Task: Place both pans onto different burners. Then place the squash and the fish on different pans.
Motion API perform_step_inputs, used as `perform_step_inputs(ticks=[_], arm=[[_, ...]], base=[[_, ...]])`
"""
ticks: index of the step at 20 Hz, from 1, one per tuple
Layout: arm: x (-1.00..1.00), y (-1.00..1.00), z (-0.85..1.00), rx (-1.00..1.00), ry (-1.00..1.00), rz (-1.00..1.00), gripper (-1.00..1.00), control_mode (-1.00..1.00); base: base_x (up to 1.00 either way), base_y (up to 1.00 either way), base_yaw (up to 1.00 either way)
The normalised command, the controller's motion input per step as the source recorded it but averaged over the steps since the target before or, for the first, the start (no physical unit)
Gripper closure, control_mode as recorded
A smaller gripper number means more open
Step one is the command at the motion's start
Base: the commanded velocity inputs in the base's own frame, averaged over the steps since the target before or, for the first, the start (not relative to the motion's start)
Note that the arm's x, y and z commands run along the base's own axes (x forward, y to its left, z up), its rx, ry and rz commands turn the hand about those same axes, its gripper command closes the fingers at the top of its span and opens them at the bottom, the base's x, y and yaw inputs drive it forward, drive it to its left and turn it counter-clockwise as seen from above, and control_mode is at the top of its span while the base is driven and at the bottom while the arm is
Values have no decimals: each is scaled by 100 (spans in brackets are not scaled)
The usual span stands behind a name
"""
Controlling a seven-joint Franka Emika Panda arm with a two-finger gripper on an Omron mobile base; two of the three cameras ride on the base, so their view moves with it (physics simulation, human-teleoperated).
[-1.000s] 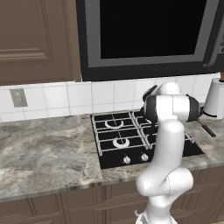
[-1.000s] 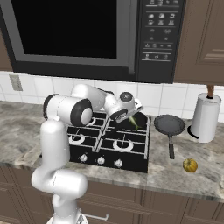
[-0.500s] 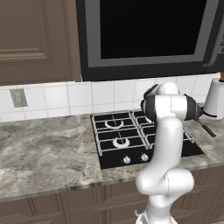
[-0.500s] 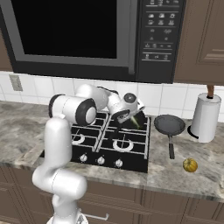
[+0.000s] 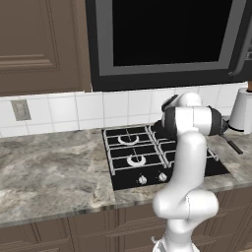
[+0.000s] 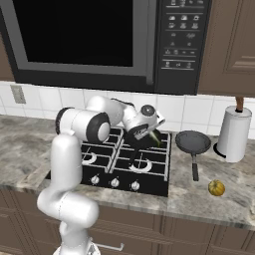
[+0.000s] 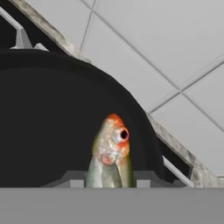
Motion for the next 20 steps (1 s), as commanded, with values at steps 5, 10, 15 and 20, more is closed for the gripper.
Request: perform_step_inputs(ticks=[5, 10, 15, 20], arm=[[0, 16, 7, -6, 0, 0, 100, -100], [0, 20, 8, -2, 0, 0, 100, -100], [9, 11, 0, 0, 0, 1, 100, -100], [21, 1, -7, 0, 0, 5, 100, -100]], base=[[0, 0, 0], [0, 0, 0], [0, 0, 0], [0, 0, 0]])
